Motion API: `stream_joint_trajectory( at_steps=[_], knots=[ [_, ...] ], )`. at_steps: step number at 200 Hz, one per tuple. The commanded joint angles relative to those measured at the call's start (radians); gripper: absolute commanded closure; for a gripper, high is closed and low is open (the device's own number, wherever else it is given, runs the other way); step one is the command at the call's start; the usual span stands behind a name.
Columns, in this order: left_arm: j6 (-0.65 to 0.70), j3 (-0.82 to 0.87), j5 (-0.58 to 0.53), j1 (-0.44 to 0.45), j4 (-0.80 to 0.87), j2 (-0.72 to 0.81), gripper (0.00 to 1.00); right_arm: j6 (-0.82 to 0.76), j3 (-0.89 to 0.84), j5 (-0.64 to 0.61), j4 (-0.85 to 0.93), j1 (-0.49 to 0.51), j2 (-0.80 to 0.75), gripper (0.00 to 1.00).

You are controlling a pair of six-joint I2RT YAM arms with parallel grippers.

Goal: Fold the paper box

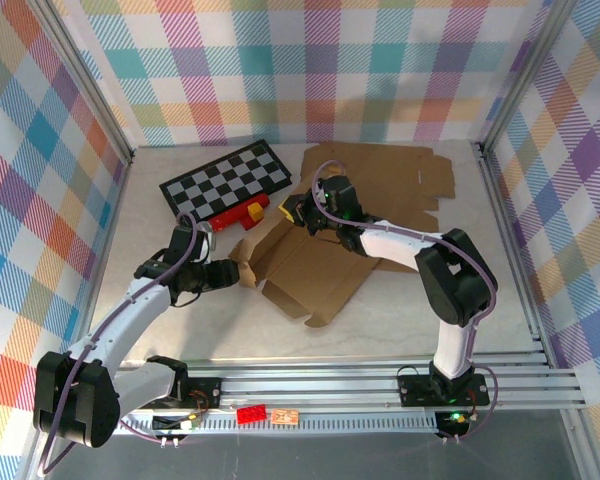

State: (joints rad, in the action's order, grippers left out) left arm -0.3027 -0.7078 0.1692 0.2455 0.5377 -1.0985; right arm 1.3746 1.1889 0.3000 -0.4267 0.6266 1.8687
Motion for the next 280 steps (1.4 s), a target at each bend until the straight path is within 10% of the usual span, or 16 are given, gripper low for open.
stream_joint_trajectory(
  at_steps=[1,280],
  knots=[
    [0.035,-0.019,0.068,-0.003,-0.08,0.006,0.38,-0.022,0.02,0.005,0.029,-0.008,0.029,1.0],
    [0.232,-0.004,-0.057,0.118,-0.11,0.019,0.65,0.029,0.124,0.103,0.105,-0.077,0.072,1.0]
  ],
)
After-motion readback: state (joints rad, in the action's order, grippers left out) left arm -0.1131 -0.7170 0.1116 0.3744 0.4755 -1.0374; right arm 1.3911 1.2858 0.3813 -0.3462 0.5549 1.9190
